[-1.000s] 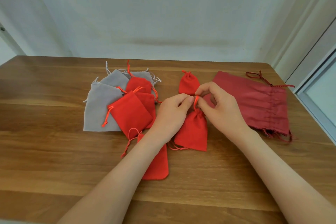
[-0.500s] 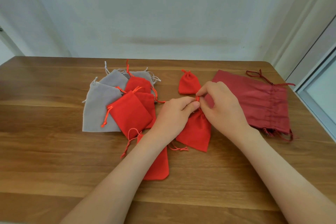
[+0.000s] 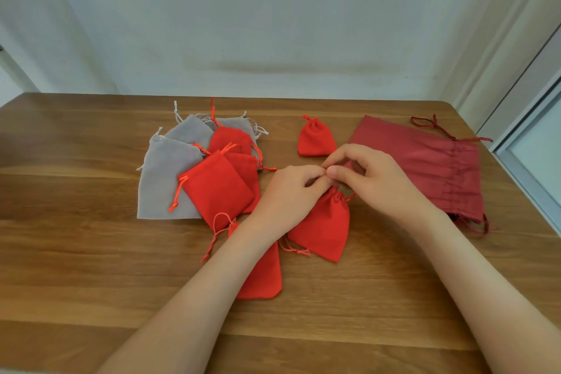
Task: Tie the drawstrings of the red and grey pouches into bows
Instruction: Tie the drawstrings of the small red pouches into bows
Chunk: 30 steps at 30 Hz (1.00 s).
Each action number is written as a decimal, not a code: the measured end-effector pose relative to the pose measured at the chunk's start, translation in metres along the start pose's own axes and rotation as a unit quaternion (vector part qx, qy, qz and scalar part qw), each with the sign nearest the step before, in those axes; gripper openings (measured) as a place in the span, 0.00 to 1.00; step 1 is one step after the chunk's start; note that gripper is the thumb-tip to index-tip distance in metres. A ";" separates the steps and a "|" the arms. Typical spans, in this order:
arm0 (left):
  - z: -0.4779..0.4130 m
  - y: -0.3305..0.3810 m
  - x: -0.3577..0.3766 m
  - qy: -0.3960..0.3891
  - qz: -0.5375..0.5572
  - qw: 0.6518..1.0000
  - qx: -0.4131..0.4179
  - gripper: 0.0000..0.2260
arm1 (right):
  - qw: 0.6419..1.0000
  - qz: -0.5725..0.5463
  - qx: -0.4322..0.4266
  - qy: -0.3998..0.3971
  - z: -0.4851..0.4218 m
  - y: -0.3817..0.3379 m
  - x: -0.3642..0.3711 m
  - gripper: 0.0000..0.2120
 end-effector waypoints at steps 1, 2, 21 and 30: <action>0.000 0.000 0.000 -0.003 -0.005 1.000 -0.003 0.09 | 1.000 -0.003 0.009 0.007 -0.001 0.000 0.000 0.06; 0.000 0.000 0.000 -0.005 -0.006 1.000 -0.005 0.08 | 1.000 -0.008 0.019 0.015 -0.001 0.001 -0.001 0.07; -0.001 0.001 0.004 -0.007 0.072 0.997 0.023 0.12 | 0.974 -0.222 -0.043 0.020 0.002 -0.012 0.003 0.14; -0.001 0.001 0.000 0.070 0.161 0.984 0.026 0.06 | 0.977 -0.186 -0.087 0.056 0.001 -0.013 -0.004 0.14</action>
Point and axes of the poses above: each hand's wrist, its own z-axis away from the middle knuckle, its own x-axis out of the palm, y = z × x, the point moved 3 cm from there along -z, towards the middle knuckle, and after that the axes turned 5 degrees about -y, right-handed, at the moved point
